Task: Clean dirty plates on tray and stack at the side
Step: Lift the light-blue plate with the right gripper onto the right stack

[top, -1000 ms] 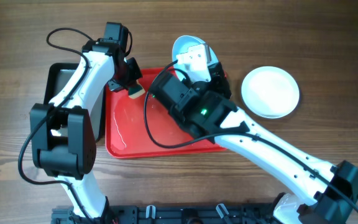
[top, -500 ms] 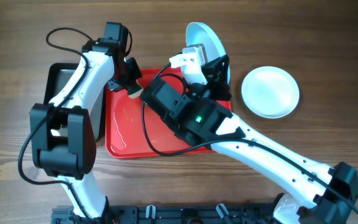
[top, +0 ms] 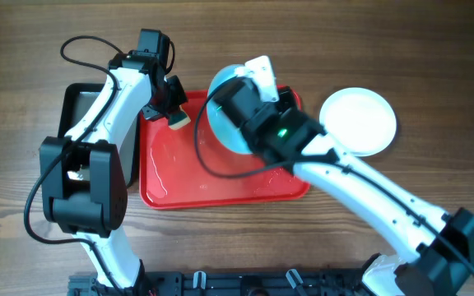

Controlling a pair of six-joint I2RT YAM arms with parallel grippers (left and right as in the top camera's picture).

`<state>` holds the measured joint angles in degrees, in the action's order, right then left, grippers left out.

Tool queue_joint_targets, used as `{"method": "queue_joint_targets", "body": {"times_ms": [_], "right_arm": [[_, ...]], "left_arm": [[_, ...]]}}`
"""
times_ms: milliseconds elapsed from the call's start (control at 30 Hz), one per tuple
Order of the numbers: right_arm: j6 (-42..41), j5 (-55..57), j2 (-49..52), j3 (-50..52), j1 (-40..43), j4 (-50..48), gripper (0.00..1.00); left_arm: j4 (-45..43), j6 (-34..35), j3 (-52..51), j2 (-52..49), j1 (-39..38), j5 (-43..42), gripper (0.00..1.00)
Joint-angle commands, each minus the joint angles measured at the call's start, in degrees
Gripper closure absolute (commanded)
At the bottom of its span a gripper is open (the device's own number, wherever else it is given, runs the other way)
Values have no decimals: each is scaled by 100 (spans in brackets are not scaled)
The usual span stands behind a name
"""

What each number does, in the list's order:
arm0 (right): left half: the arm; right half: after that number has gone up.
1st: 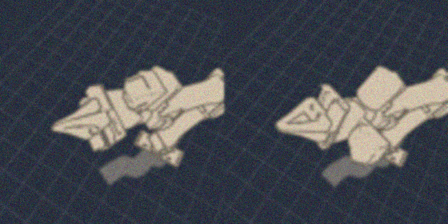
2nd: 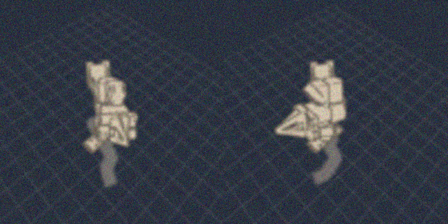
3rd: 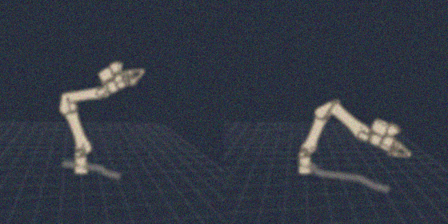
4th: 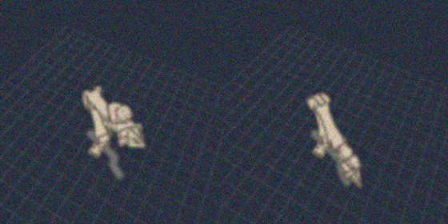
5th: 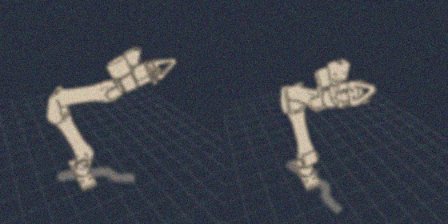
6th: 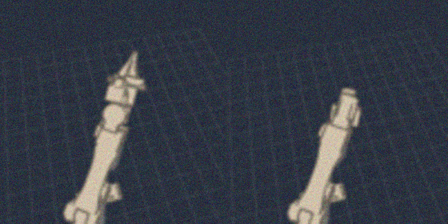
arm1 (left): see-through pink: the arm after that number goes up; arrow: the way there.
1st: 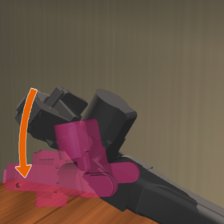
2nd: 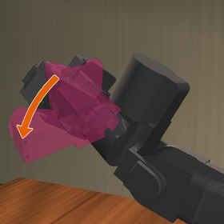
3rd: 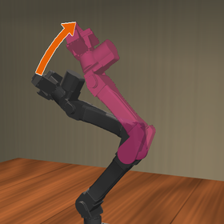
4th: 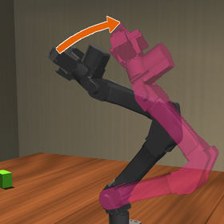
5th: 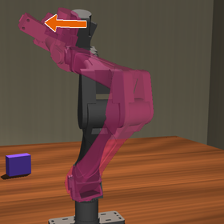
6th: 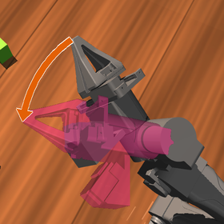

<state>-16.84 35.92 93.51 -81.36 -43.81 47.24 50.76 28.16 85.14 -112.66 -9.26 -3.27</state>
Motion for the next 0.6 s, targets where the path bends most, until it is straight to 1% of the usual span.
{"method": "queue_joint_targets", "body": {"times_ms": [0,133,167,233,300,400,500,567], "right_arm": [[-424,-2498,2,313,809,-11,96],[-374,-4100,0,313,1860,-118,96],[-330,-5082,0,313,2747,-131,96],[-310,-5342,0,313,3213,-15,96],[-278,-5353,0,315,3995,310,96],[-286,-4970,0,437,4830,564,96],[-295,-4339,2,870,5525,452,96],[-378,-4122,2,1209,5768,229,96]], "left_arm": [[-17,-92,111,24,0,85,96],[-17,-92,111,24,-2,125,96],[-15,-90,111,24,-2,122,96],[-13,-92,111,24,-2,125,96],[-15,-92,111,24,0,127,96],[-15,-92,111,24,-2,125,96],[-15,-92,111,24,-2,125,96],[-17,-90,111,24,-2,125,96]]}}
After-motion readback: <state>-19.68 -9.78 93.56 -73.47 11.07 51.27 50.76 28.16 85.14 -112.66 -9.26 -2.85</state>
